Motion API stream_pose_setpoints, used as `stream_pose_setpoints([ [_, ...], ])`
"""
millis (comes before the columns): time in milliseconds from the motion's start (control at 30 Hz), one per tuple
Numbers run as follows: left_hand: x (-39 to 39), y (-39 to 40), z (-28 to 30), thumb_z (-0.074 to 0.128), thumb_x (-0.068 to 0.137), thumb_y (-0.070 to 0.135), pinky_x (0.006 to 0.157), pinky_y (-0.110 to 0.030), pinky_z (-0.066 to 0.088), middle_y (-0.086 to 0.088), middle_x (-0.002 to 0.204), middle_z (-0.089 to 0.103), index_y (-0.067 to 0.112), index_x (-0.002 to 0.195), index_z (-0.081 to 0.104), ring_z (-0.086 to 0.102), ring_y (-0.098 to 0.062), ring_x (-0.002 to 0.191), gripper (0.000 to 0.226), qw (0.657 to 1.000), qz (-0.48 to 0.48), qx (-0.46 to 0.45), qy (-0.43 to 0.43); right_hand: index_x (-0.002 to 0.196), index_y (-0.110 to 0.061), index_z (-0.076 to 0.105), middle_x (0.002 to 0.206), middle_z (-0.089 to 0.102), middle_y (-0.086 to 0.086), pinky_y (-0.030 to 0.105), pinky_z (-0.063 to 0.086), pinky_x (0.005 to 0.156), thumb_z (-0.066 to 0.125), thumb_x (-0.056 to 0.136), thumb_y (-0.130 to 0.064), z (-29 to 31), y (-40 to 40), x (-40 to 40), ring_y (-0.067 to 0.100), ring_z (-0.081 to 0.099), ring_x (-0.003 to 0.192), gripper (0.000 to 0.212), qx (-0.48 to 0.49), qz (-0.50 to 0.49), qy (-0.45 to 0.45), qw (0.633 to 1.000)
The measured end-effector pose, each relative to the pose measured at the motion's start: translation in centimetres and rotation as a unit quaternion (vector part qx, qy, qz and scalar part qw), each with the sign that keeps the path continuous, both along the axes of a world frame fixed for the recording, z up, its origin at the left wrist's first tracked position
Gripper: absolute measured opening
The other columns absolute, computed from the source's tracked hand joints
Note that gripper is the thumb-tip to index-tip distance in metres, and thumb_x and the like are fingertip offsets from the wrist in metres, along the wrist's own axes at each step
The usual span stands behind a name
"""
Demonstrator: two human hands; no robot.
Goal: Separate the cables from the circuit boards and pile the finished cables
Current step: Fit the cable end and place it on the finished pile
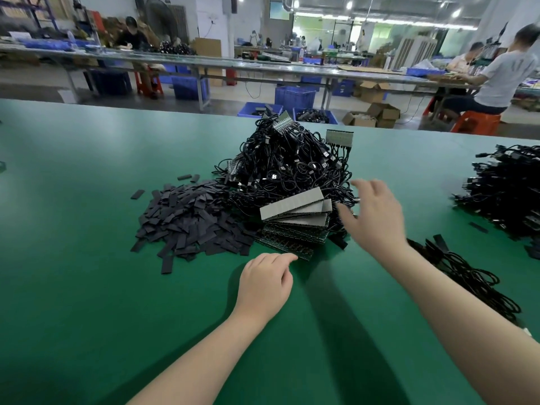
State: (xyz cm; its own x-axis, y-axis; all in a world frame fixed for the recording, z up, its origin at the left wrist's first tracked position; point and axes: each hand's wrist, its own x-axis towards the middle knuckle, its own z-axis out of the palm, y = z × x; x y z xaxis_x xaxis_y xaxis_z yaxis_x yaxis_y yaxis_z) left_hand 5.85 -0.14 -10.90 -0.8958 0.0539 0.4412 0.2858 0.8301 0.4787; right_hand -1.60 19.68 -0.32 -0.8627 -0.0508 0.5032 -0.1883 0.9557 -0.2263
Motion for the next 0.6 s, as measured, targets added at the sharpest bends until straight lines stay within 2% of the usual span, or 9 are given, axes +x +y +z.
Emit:
stream_pose_setpoints([
  [67,0.0,-0.1,0.0,0.055,0.088,0.015,0.086,-0.03,0.045,0.013,0.103,0.069,0.026,0.114,0.068,0.06,-0.012,0.101,0.031,1.0,0.002,0.003,-0.001,0.136,-0.013,0.056,0.133,0.053,0.014,0.041,0.044,0.095,0.063,0.094,-0.021,1.0,-3.3,-0.8,0.035,0.055,0.115,0.044,-0.007,0.111,-0.002,0.994],
  [133,-0.1,-0.2,-0.1,0.056,0.087,0.014,0.084,-0.03,0.044,0.012,0.103,0.069,0.025,0.114,0.068,0.06,-0.014,0.101,0.032,1.0,0.002,0.003,-0.002,0.141,-0.019,0.053,0.145,0.046,0.009,0.042,0.044,0.099,0.054,0.095,-0.013,1.5,-5.3,-2.1,0.035,0.05,0.125,0.047,0.054,0.162,-0.062,0.983],
  [233,-0.2,-0.2,-0.1,0.058,0.084,0.012,0.081,-0.032,0.045,0.009,0.1,0.07,0.023,0.112,0.069,0.061,-0.017,0.099,0.032,1.0,-0.005,-0.002,0.003,0.148,-0.028,0.045,0.153,0.04,0.003,0.049,0.043,0.107,0.044,0.096,-0.012,1.8,-6.5,-4.0,0.032,0.038,0.137,0.054,0.183,0.149,-0.19,0.953],
  [333,-0.3,-0.1,-0.1,0.058,0.083,0.011,0.08,-0.032,0.046,0.008,0.099,0.07,0.022,0.111,0.07,0.062,-0.018,0.097,0.032,1.0,-0.01,-0.004,0.006,0.142,-0.027,0.051,0.141,0.051,0.004,0.048,0.043,0.106,0.047,0.097,-0.02,2.4,-6.3,-5.4,0.031,0.043,0.129,0.046,0.265,0.164,-0.196,0.93],
  [433,-0.4,0.0,-0.2,0.06,0.081,0.01,0.08,-0.031,0.047,0.009,0.096,0.07,0.022,0.109,0.07,0.062,-0.017,0.095,0.032,1.0,-0.014,-0.009,0.01,0.13,-0.021,0.059,0.126,0.057,0.005,0.044,0.05,0.096,0.047,0.099,-0.025,3.3,-6.0,-5.9,0.029,0.053,0.115,0.033,0.362,0.198,-0.183,0.892],
  [500,-0.4,0.1,-0.2,0.06,0.08,0.01,0.08,-0.032,0.047,0.009,0.096,0.07,0.022,0.109,0.069,0.062,-0.017,0.095,0.033,1.0,-0.014,-0.012,0.009,0.118,-0.014,0.061,0.109,0.063,0.004,0.04,0.054,0.077,0.041,0.103,-0.022,3.9,-6.0,-6.1,0.028,0.063,0.099,0.027,0.413,0.201,-0.131,0.878],
  [533,-0.4,0.1,-0.2,0.06,0.08,0.01,0.081,-0.031,0.047,0.009,0.096,0.069,0.022,0.11,0.069,0.062,-0.017,0.096,0.033,1.0,-0.013,-0.015,0.006,0.115,-0.012,0.06,0.099,0.063,0.003,0.038,0.052,0.066,0.04,0.103,-0.017,4.2,-6.0,-6.4,0.028,0.066,0.09,0.024,0.412,0.191,-0.093,0.886],
  [600,-0.4,0.2,-0.1,0.059,0.081,0.01,0.082,-0.031,0.046,0.01,0.096,0.069,0.023,0.111,0.069,0.061,-0.017,0.097,0.034,1.0,-0.01,-0.021,0.0,0.115,-0.009,0.056,0.093,0.062,0.005,0.038,0.049,0.057,0.042,0.102,-0.008,4.8,-5.9,-7.1,0.031,0.068,0.081,0.02,0.37,0.151,-0.049,0.915],
])
